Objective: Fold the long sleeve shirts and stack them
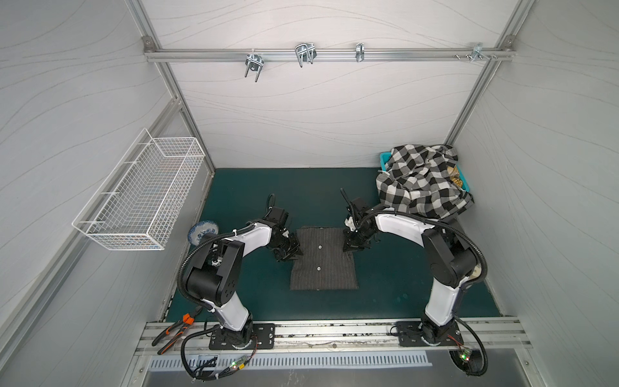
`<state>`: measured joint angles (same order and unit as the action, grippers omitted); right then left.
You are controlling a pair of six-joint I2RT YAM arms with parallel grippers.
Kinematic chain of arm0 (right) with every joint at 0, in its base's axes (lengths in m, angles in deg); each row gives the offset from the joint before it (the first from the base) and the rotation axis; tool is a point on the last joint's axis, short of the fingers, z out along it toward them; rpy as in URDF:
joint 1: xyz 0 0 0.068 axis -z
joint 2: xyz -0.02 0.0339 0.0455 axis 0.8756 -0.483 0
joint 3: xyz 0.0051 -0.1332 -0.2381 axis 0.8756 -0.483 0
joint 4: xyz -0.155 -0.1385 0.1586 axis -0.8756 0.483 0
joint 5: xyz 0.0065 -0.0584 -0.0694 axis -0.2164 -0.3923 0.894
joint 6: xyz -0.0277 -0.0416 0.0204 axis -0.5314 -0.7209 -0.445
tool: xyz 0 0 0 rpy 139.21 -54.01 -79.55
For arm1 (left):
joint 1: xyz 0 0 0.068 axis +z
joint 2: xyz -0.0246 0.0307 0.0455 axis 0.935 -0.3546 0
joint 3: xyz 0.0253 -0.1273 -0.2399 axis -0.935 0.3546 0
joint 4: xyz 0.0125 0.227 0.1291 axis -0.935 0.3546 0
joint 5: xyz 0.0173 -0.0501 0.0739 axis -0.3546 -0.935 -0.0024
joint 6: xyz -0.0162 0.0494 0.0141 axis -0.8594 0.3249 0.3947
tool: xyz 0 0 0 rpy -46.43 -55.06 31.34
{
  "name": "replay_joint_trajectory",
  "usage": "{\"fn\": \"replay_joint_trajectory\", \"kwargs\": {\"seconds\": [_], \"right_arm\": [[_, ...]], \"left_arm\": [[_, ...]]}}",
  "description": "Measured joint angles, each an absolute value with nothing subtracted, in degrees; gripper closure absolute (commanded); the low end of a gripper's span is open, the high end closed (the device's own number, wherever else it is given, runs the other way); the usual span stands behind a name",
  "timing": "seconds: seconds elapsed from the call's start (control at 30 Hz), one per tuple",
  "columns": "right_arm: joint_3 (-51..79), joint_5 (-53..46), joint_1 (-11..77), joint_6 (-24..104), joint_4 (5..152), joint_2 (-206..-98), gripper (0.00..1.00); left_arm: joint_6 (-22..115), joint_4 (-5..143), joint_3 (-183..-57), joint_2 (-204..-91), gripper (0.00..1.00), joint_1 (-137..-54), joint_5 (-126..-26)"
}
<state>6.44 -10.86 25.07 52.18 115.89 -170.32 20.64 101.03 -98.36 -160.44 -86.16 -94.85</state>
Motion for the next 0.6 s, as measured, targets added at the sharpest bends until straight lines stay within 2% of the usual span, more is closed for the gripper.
{"fn": "replay_joint_trajectory", "kwargs": {"seconds": [0.13,0.2,0.27,0.33,0.37,0.43,0.47,0.53,0.6], "right_arm": [[2.8,-15.4,26.2,54.3,110.7,-170.7,0.99],[0.0,-19.7,28.0,56.4,106.7,-170.9,1.0],[-3.2,-25.0,30.5,58.0,102.2,-170.7,0.9],[-6.2,-30.1,32.7,60.1,98.0,-170.7,0.61],[-7.0,-31.8,33.5,60.4,96.7,-170.6,0.55],[-7.5,-34.7,34.3,61.2,94.4,-170.6,0.54],[-7.6,-35.6,34.4,61.6,93.7,-170.6,0.56],[-7.7,-36.7,34.1,62.1,92.6,-171.1,0.66],[-7.6,-37.1,33.7,62.5,92.1,-172.0,0.68]], "left_arm": [[20.6,101.0,-98.3,-160.4,0.76,-86.2,-94.9],[20.6,101.0,-98.3,-160.4,0.76,-86.2,-94.9],[20.6,100.6,-98.0,-160.4,0.76,-86.1,-94.9],[20.4,99.9,-97.5,-160.3,0.76,-86.1,-95.0],[20.4,99.5,-97.2,-160.2,0.77,-86.1,-95.1],[20.2,98.5,-96.5,-159.9,0.76,-85.9,-95.6],[20.1,98.3,-96.3,-159.9,0.77,-85.8,-95.9],[19.8,98.0,-96.2,-160.1,0.77,-85.6,-96.4],[19.5,97.9,-96.3,-160.4,0.77,-85.4,-97.1]]}}
